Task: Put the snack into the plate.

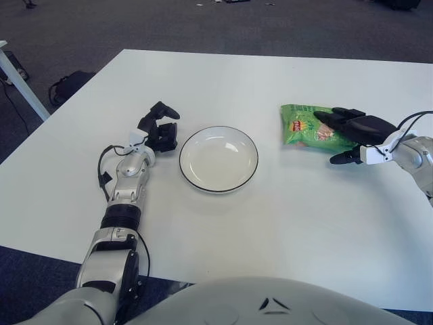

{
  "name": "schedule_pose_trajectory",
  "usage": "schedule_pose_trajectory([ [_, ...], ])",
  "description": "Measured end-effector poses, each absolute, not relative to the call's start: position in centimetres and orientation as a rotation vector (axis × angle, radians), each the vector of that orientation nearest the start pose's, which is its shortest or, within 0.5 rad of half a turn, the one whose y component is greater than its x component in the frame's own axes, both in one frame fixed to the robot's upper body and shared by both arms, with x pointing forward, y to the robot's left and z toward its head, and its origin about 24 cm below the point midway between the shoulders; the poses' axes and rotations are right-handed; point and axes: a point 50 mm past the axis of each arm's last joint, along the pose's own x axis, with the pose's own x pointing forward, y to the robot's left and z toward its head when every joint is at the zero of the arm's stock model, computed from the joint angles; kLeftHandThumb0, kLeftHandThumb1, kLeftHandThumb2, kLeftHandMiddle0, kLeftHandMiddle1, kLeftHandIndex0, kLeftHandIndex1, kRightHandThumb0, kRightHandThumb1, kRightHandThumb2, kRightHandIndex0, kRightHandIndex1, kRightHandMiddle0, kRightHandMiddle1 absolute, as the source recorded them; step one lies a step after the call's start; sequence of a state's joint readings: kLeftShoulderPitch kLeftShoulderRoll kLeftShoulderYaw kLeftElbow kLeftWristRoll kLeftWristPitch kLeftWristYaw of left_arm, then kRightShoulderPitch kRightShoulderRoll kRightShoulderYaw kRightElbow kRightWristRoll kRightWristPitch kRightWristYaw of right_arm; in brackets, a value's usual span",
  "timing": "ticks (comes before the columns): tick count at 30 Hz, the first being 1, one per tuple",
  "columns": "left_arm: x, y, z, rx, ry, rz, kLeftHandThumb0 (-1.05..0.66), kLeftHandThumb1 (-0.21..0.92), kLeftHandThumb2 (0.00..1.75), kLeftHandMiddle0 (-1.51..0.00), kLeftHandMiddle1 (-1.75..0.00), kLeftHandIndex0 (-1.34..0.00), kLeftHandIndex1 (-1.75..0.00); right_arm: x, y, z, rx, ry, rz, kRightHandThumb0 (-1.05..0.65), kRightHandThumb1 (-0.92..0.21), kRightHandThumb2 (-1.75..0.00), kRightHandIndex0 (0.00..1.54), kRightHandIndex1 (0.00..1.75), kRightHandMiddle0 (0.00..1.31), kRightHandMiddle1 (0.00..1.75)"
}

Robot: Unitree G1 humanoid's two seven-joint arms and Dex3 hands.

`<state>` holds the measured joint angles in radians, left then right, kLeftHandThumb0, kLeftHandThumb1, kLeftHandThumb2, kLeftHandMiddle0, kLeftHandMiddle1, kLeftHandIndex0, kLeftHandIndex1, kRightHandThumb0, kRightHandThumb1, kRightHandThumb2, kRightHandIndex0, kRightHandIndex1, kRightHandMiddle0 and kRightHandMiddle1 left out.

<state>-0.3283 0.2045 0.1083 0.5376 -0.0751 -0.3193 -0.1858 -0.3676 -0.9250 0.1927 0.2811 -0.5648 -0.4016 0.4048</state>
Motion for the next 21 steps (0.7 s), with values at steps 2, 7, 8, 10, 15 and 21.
schedule_pose_trajectory([
  [2,31.0,19.9,4.7,0.115,-0.110,-0.099,-0.42,0.52,1.07,-1.17,-1.75,-0.46,-1.75,30.0,-25.9,12.9,-1.562,-0.025,0.589,-1.05,-0.92,-0.48,0.00,0.00,0.00,0.00],
  [7,31.0,19.9,4.6,0.110,-0.108,-0.100,-0.42,0.53,1.05,-1.16,-1.75,-0.45,-1.75,30.2,-26.0,12.6,-1.556,-0.004,0.574,-1.05,-0.92,-0.49,0.00,0.00,0.00,0.00],
  [8,31.0,19.9,4.6,0.108,-0.107,-0.101,-0.42,0.53,1.05,-1.16,-1.75,-0.45,-1.75,30.3,-26.0,12.6,-1.555,0.001,0.570,-1.05,-0.92,-0.49,0.00,0.00,0.00,0.00],
  [10,31.0,19.9,4.6,0.102,-0.106,-0.102,-0.42,0.53,1.05,-1.17,-1.75,-0.45,-1.75,30.4,-26.0,12.5,-1.553,0.007,0.560,-1.05,-0.92,-0.52,0.00,0.00,0.00,0.00],
  [15,31.0,20.0,4.5,0.091,-0.102,-0.104,-0.42,0.53,1.05,-1.17,-1.75,-0.45,-1.75,31.3,-25.9,12.1,-1.551,0.014,0.497,-1.05,-0.92,-0.58,0.00,0.00,0.01,0.01],
  [21,31.0,20.0,4.5,0.087,-0.106,-0.107,-0.41,0.54,1.04,-1.17,-1.75,-0.44,-1.75,32.1,-26.1,11.1,-1.542,0.025,0.351,-1.05,-0.92,-0.61,0.00,0.00,0.03,0.03],
])
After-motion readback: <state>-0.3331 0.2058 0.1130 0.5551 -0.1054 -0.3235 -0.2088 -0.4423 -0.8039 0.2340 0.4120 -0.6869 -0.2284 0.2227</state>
